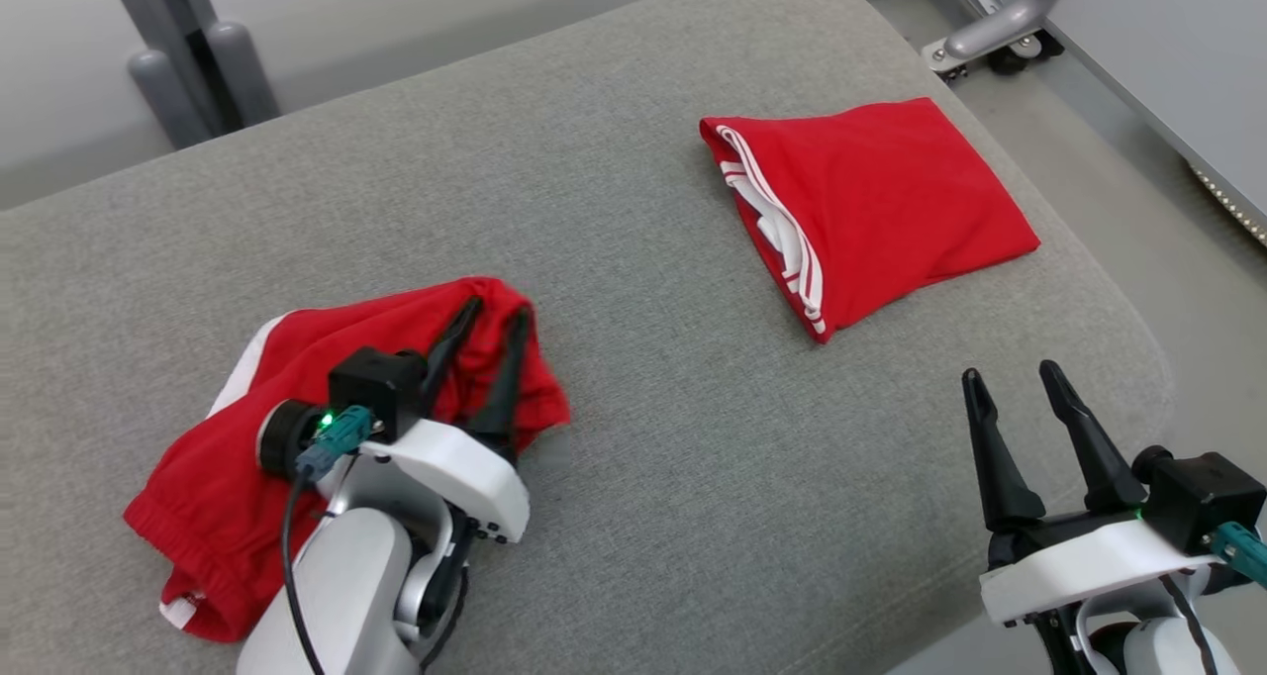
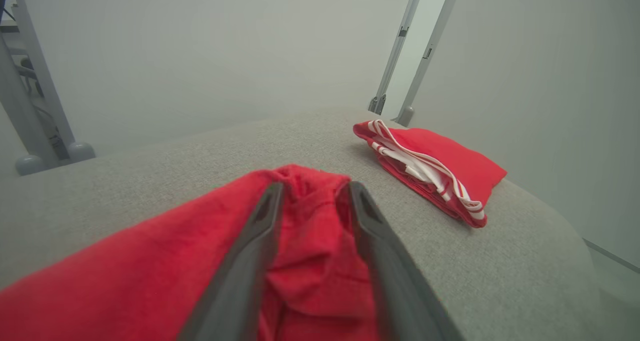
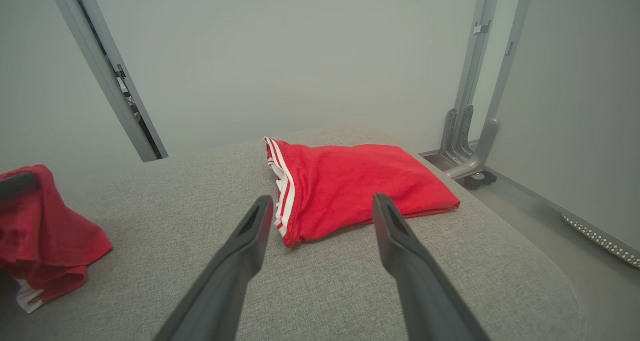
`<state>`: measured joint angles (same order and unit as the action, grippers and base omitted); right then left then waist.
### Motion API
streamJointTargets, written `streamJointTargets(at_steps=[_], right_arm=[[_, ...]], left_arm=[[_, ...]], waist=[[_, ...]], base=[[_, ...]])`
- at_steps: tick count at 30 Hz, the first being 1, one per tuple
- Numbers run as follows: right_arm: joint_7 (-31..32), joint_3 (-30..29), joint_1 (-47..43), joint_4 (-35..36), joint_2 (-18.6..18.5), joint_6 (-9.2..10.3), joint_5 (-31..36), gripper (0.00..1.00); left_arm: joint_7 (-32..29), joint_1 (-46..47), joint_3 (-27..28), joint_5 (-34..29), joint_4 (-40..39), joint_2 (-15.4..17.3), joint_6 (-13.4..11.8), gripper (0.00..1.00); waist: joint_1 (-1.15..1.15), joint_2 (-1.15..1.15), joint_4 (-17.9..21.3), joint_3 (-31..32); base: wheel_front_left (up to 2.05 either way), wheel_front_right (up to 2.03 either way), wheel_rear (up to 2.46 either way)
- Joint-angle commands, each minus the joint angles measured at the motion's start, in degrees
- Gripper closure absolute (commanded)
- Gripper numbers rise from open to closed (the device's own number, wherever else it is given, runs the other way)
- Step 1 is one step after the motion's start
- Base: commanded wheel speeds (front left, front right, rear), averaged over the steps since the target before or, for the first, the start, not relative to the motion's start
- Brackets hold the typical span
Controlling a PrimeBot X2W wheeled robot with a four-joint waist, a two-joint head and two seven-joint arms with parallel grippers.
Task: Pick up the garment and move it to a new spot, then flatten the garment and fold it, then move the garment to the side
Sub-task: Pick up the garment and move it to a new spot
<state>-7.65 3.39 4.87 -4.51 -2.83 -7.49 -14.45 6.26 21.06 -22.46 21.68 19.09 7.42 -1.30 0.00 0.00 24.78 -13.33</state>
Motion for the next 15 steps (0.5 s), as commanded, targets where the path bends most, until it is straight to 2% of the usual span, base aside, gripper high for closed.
streamJointTargets(at_steps=[1,8,15], right_arm=[[-0.47,-0.45,0.56,-0.15,-0.19,0.0,-0.36,0.0],[-0.5,-0.91,0.93,0.0,-0.22,0.01,0.15,0.0],[-0.37,-1.17,1.19,0.44,-0.25,0.0,0.62,0.0]], left_arm=[[0.55,1.41,-0.31,0.82,0.8,-0.38,0.9,0.0],[2.73,1.05,-0.6,2.24,-0.93,-1.32,2.25,0.0],[5.72,-1.06,2.9,3.05,-6.42,0.93,0.34,0.0]], waist=[[0.0,0.0,-1.36,0.46],[0.0,0.0,-5.61,1.35],[0.0,0.0,-11.0,1.91]], base=[[0.0,0.0,0.0],[0.0,0.0,0.0],[0.0,0.0,0.0]])
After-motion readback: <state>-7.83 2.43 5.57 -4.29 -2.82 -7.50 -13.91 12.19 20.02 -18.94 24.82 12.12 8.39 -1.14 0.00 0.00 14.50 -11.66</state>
